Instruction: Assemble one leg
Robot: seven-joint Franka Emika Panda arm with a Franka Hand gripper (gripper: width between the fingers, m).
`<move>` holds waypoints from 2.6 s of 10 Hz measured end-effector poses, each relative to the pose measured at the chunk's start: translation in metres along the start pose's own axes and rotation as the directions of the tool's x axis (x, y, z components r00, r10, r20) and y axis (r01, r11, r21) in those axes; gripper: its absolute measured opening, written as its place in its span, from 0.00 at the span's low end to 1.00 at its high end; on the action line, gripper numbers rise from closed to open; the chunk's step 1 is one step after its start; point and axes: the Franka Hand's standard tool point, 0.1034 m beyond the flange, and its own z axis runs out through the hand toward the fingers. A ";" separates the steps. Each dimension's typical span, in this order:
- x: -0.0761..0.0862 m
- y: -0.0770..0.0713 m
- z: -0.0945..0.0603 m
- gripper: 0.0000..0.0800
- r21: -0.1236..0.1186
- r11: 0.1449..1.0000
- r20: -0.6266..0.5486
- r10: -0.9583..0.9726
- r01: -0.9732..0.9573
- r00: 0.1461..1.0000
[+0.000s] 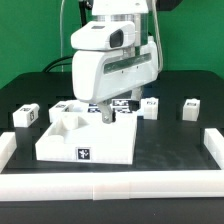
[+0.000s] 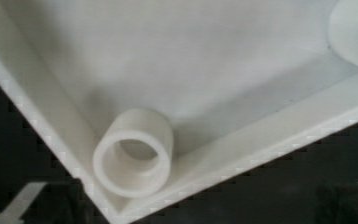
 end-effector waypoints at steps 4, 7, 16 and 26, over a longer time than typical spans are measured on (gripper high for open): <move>0.000 0.000 0.000 0.81 0.000 1.000 0.000 0.000 0.000 1.000; 0.000 0.000 0.000 0.81 0.000 1.000 0.000 0.000 0.000 1.000; -0.064 -0.023 0.012 0.81 0.007 0.968 0.004 -0.252 0.252 0.968; -0.097 -0.079 0.027 0.81 0.046 0.910 0.005 -0.413 0.412 0.911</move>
Offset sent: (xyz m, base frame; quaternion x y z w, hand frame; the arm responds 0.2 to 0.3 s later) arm 0.0000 0.0000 0.0000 0.0000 0.0000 0.0000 1.0000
